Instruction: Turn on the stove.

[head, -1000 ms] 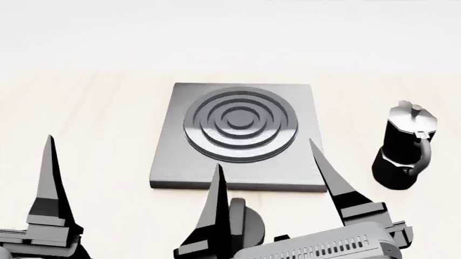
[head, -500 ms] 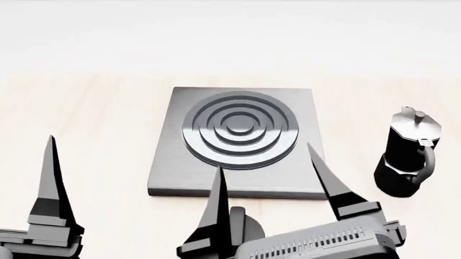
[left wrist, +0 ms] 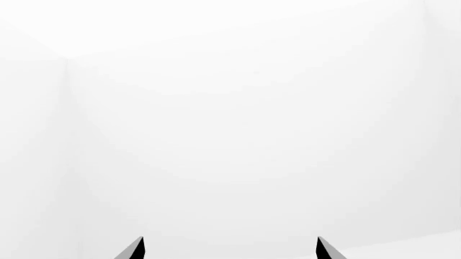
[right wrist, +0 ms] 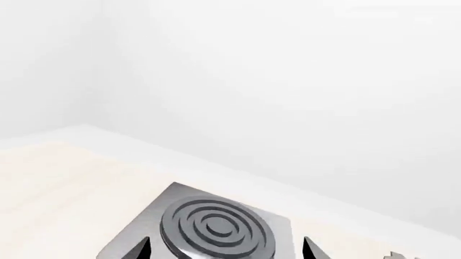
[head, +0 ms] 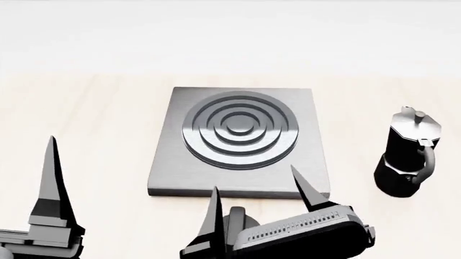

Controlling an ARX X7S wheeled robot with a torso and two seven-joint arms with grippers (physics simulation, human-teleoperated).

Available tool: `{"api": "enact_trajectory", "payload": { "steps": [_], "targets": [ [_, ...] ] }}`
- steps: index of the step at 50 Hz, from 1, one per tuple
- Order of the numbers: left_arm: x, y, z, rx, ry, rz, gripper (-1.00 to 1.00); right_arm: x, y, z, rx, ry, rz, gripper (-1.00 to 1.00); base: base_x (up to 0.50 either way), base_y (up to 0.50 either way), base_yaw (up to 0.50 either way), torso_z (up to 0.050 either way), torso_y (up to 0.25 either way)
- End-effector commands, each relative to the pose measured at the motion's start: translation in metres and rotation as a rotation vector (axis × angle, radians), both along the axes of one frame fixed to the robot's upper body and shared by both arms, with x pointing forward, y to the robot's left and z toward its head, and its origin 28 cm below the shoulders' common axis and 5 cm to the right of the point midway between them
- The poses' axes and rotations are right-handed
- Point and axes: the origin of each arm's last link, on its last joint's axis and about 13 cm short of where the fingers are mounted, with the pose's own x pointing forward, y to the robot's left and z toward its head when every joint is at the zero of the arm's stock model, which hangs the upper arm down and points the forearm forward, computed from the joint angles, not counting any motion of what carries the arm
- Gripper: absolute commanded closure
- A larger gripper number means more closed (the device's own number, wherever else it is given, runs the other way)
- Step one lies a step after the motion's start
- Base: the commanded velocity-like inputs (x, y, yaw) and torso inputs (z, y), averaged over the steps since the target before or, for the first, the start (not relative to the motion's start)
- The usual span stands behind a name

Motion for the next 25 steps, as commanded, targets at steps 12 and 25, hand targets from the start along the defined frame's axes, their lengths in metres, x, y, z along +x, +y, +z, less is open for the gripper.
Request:
{"api": "enact_trajectory", "payload": {
  "steps": [12,25],
  "targets": [
    [0.001,0.001,0.0,-0.005,0.002,0.002,-1.0,0.013,0.005,-0.017,0.059,0.157,0.027,-1.0,0.0,0.0,0.0,0.0,0.0],
    [0.002,0.001,-0.001,-0.003,0.005,0.002,-1.0,0.021,0.008,-0.029,0.061,0.251,0.011,-1.0,0.0,0.0,0.0,0.0,0.0]
  ]
}}
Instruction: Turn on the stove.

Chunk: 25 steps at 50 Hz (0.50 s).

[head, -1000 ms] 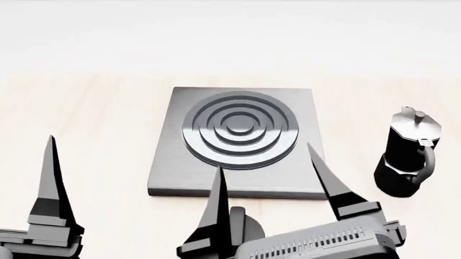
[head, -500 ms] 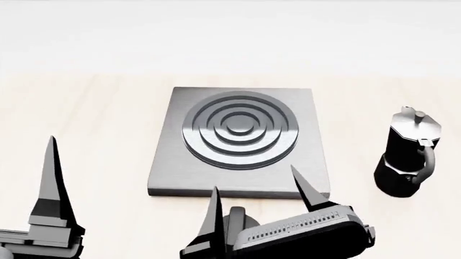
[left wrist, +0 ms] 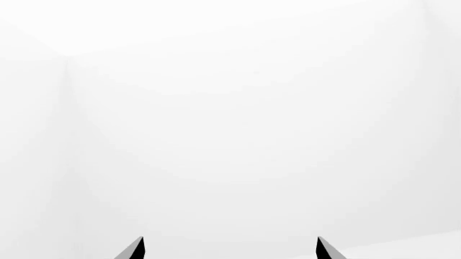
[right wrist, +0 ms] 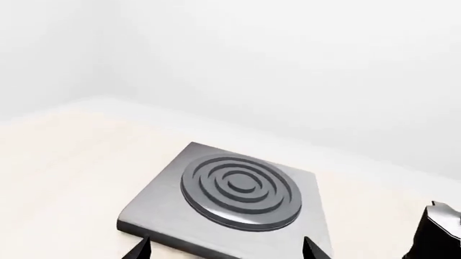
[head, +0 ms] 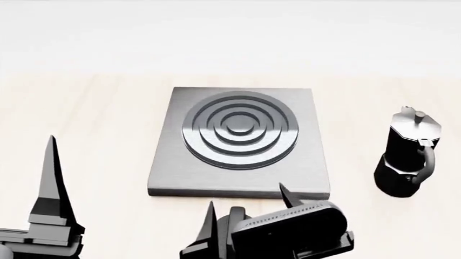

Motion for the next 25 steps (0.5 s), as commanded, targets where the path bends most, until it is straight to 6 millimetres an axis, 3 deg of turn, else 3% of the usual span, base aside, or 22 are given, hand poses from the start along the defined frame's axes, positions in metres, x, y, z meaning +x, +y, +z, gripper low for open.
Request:
{"api": "enact_trajectory", "payload": {
  "steps": [1,25],
  "targets": [
    [0.0,0.0,0.0,0.0,0.002,0.001,-1.0,0.007,0.003,-0.01,0.013,0.086,-0.002,-1.0,0.0,0.0,0.0,0.0,0.0],
    [-0.001,0.0,0.0,0.002,0.0,-0.001,-1.0,0.015,0.007,-0.024,0.021,0.191,-0.009,-1.0,0.0,0.0,0.0,0.0,0.0]
  ]
}}
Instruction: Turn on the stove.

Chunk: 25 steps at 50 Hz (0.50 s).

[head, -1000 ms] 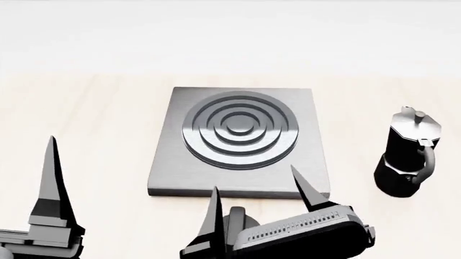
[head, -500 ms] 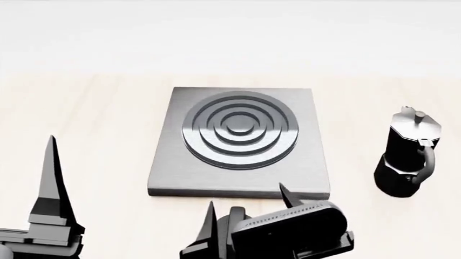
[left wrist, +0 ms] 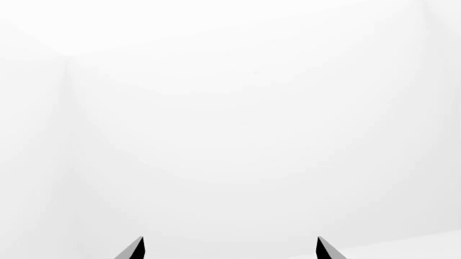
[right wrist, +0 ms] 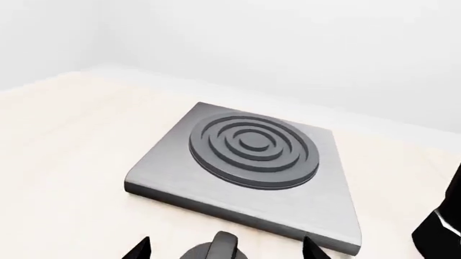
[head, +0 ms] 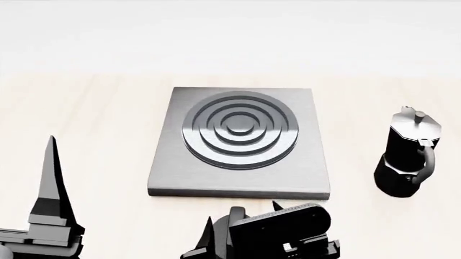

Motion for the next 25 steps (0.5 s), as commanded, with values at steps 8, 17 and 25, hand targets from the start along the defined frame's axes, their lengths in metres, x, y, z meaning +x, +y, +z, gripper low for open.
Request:
{"api": "enact_trajectory", "payload": {
  "steps": [8,17,25],
  "targets": [
    [0.0,0.0,0.0,0.0,0.0,-0.001,-1.0,0.006,0.002,-0.009,0.006,0.075,-0.013,-1.0,0.0,0.0,0.0,0.0,0.0],
    [0.0,0.0,0.0,-0.001,-0.001,-0.001,-1.0,0.01,0.002,-0.014,0.01,0.107,-0.015,-1.0,0.0,0.0,0.0,0.0,0.0],
    [0.001,0.0,-0.001,0.0,0.0,-0.002,-1.0,0.014,0.002,-0.021,0.01,0.128,-0.018,-1.0,0.0,0.0,0.0,0.0,0.0]
  ]
}}
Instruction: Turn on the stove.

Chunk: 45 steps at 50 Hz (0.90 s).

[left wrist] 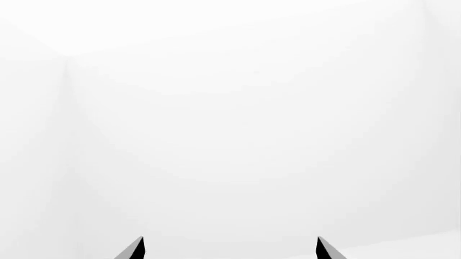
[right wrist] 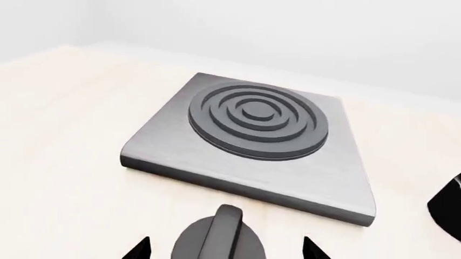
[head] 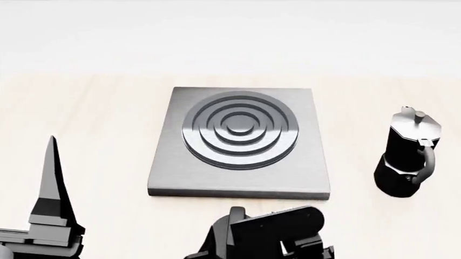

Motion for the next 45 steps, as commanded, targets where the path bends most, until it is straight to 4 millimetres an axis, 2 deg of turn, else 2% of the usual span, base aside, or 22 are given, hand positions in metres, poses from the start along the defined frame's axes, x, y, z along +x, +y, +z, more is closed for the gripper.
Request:
{"api": "enact_trajectory", "payload": {
  "steps": [1,16,45],
  "targets": [
    [0.0,0.0,0.0,0.0,0.001,0.0,-1.0,0.005,0.0,-0.008,0.004,0.04,-0.01,-1.0,0.0,0.0,0.0,0.0,0.0],
    [0.001,0.0,-0.001,0.003,0.002,0.003,-1.0,0.012,0.001,-0.02,-0.006,0.083,-0.023,-1.0,0.0,0.0,0.0,0.0,0.0],
    [0.001,-0.001,-0.001,0.003,0.005,0.001,-1.0,0.025,0.001,-0.026,-0.014,0.121,-0.017,-1.0,0.0,0.0,0.0,0.0,0.0]
  ]
}}
